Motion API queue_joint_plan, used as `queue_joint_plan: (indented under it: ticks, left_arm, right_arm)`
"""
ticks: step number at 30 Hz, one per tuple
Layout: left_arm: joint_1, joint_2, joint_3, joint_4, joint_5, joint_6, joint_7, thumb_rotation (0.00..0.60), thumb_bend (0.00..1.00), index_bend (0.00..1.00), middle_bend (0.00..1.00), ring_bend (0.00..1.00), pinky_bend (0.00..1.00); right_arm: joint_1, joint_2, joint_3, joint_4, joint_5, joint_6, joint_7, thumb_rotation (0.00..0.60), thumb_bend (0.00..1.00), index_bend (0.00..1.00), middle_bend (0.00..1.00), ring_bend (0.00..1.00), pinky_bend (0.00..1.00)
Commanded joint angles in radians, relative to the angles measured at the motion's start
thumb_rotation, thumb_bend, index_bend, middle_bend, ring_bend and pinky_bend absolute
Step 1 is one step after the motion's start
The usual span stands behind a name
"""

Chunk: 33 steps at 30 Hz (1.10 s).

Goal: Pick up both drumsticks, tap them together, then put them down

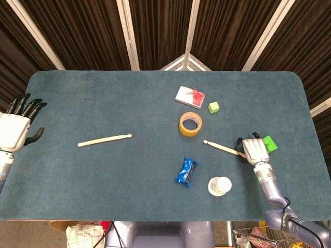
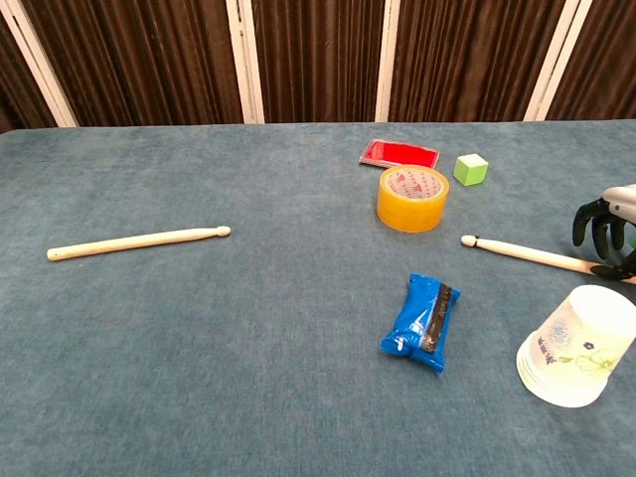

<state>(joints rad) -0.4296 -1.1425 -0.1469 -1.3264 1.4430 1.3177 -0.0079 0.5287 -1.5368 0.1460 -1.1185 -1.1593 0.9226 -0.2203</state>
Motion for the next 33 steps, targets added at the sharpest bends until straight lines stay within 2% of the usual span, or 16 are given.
queue_joint_plan:
  ticks: [1, 7, 11, 16, 19, 23, 29, 33]
  left_arm:
    - [0.001, -0.002, 0.0, 0.006, -0.002, -0.001, -0.004, 0.6, 0.46, 0.19, 0.15, 0.0, 0.0]
    - [0.006, 0.0, -0.001, 0.007, 0.005, 0.01, -0.021, 0.6, 0.46, 0.19, 0.15, 0.0, 0.0]
    - [0.024, 0.022, 0.0, -0.032, 0.014, 0.039, -0.045, 0.6, 0.45, 0.18, 0.12, 0.0, 0.0]
    - [0.088, 0.073, 0.041, -0.14, 0.061, 0.115, -0.042, 0.6, 0.41, 0.17, 0.09, 0.0, 0.0]
    - [0.134, 0.089, 0.08, -0.186, 0.083, 0.146, -0.028, 0.6, 0.4, 0.16, 0.09, 0.0, 0.0]
    - [0.198, 0.104, 0.136, -0.243, 0.106, 0.181, 0.044, 0.6, 0.4, 0.16, 0.07, 0.0, 0.0]
    - [0.28, 0.091, 0.181, -0.288, 0.105, 0.236, 0.114, 0.6, 0.4, 0.16, 0.05, 0.0, 0.0]
    - [0.316, 0.058, 0.195, -0.275, 0.103, 0.258, 0.068, 0.6, 0.4, 0.16, 0.05, 0.0, 0.0]
  right_arm:
    - [0.001, -0.003, 0.013, -0.019, 0.035, 0.008, -0.047, 0.6, 0.46, 0.38, 0.49, 0.43, 0.14]
    - [-0.003, 0.034, 0.032, -0.087, 0.079, 0.015, -0.08, 0.6, 0.45, 0.29, 0.41, 0.36, 0.13]
    - [-0.028, 0.113, 0.071, -0.212, 0.119, 0.064, -0.068, 0.6, 0.31, 0.19, 0.27, 0.25, 0.09]
    - [-0.111, 0.2, 0.103, -0.402, 0.142, 0.193, -0.009, 0.6, 0.29, 0.14, 0.19, 0.18, 0.08]
    - [-0.175, 0.25, 0.081, -0.497, 0.073, 0.278, 0.051, 0.6, 0.29, 0.12, 0.17, 0.17, 0.07]
    - [-0.269, 0.306, 0.021, -0.575, -0.074, 0.429, 0.105, 0.6, 0.29, 0.12, 0.16, 0.16, 0.07]
    - [-0.353, 0.364, -0.062, -0.604, -0.25, 0.569, 0.091, 0.6, 0.29, 0.12, 0.13, 0.15, 0.06]
    - [-0.391, 0.4, -0.113, -0.601, -0.361, 0.63, 0.077, 0.6, 0.29, 0.12, 0.12, 0.15, 0.06]
